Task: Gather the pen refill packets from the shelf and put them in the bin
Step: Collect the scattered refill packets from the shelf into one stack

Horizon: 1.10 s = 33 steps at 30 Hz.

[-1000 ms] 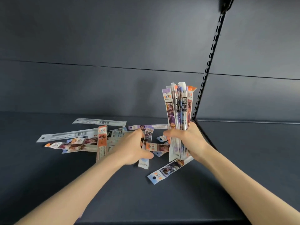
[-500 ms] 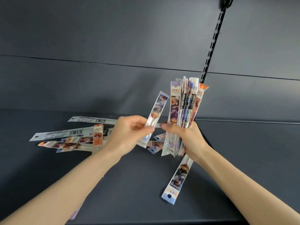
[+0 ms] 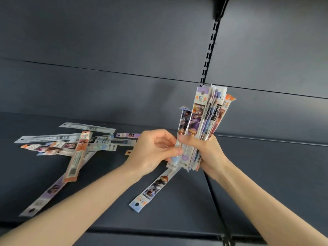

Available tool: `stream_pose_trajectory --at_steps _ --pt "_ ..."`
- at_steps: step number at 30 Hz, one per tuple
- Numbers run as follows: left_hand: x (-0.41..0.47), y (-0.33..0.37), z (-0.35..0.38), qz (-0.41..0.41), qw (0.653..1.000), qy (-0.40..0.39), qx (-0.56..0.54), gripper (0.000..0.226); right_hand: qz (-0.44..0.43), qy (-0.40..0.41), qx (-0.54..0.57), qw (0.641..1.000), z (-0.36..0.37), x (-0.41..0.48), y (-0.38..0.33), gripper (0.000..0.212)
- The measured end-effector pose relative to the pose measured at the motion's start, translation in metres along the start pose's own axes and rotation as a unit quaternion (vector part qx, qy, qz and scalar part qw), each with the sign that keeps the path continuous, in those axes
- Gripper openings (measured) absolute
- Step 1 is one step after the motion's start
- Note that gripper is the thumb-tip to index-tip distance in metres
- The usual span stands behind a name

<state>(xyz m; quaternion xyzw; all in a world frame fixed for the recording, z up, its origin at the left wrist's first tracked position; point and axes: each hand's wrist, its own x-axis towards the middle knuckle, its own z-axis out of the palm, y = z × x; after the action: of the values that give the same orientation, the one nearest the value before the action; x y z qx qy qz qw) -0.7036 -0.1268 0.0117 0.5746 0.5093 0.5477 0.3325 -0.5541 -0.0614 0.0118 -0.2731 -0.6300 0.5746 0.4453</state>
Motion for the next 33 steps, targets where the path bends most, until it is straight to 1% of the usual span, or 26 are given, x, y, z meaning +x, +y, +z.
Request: stream_pose_trajectory --at_steps 3,5,7,8,9,11,12,13,14,15,18,20,23,27,28,30,31,33 --pt "-0.007 -0.001 0.019 0.0 1.0 -0.013 0.026 0.016 0.02 -0.018 -0.007 1.0 -0.019 -0.006 0.0 0.015" --pt "-0.014 -0.005 0.027 -0.001 0.994 -0.023 0.104 0.022 0.032 0.005 -0.009 0.999 -0.028 -0.009 0.005 0.018" --pt "-0.021 -0.006 0.026 -0.008 0.979 -0.009 0.203 0.019 0.04 0.035 -0.022 0.998 -0.033 -0.011 0.009 0.02" --pt "-0.026 -0.005 0.023 -0.025 0.967 -0.007 0.255 0.02 0.042 0.043 -0.031 0.998 -0.035 -0.013 0.01 0.022" --pt "-0.029 -0.005 0.019 -0.047 0.949 -0.016 0.311 0.026 0.042 0.046 -0.036 0.997 -0.035 -0.014 0.01 0.021" --pt "-0.036 -0.004 0.009 -0.094 0.906 -0.057 0.409 0.039 0.036 0.041 -0.045 0.998 -0.034 -0.017 0.01 0.019" --pt "-0.039 -0.004 0.005 -0.113 0.891 -0.076 0.434 0.042 0.033 0.037 -0.051 0.997 -0.034 -0.018 0.011 0.022" --pt "-0.04 -0.004 0.002 -0.128 0.884 -0.087 0.442 0.041 0.034 0.031 -0.057 0.997 -0.033 -0.019 0.011 0.029" --pt "-0.04 -0.004 -0.001 -0.137 0.884 -0.092 0.437 0.035 0.036 0.025 -0.062 0.997 -0.032 -0.02 0.011 0.034" --pt "-0.041 -0.004 -0.003 -0.141 0.889 -0.095 0.426 0.027 0.04 0.017 -0.067 0.997 -0.031 -0.021 0.011 0.035" --pt "-0.04 -0.007 -0.008 -0.127 0.896 -0.113 0.409 0.009 0.053 -0.001 -0.071 0.996 -0.03 -0.025 0.009 0.026" --pt "-0.04 -0.009 -0.009 -0.1 0.889 -0.123 0.429 0.005 0.053 -0.016 -0.075 0.996 -0.03 -0.026 0.007 0.018" --pt "-0.042 -0.008 -0.009 -0.018 0.869 -0.121 0.48 0.011 0.05 -0.04 -0.087 0.994 -0.031 -0.025 0.006 0.012" --pt "-0.046 0.002 -0.017 0.071 0.838 -0.123 0.527 0.017 0.04 -0.061 -0.09 0.993 -0.03 -0.028 0.004 0.019" --pt "-0.045 0.004 -0.02 0.109 0.827 -0.11 0.54 0.017 0.039 -0.066 -0.087 0.993 -0.031 -0.028 0.004 0.021" --pt "-0.041 0.009 -0.025 0.214 0.792 -0.072 0.567 0.017 0.043 -0.083 -0.077 0.993 -0.032 -0.028 0.003 0.022" --pt "-0.037 0.011 -0.027 0.253 0.779 -0.05 0.571 0.016 0.048 -0.093 -0.07 0.992 -0.032 -0.028 0.002 0.024" --pt "-0.029 0.01 -0.029 0.305 0.777 -0.011 0.55 0.017 0.067 -0.118 -0.058 0.989 -0.032 -0.028 0.003 0.035"
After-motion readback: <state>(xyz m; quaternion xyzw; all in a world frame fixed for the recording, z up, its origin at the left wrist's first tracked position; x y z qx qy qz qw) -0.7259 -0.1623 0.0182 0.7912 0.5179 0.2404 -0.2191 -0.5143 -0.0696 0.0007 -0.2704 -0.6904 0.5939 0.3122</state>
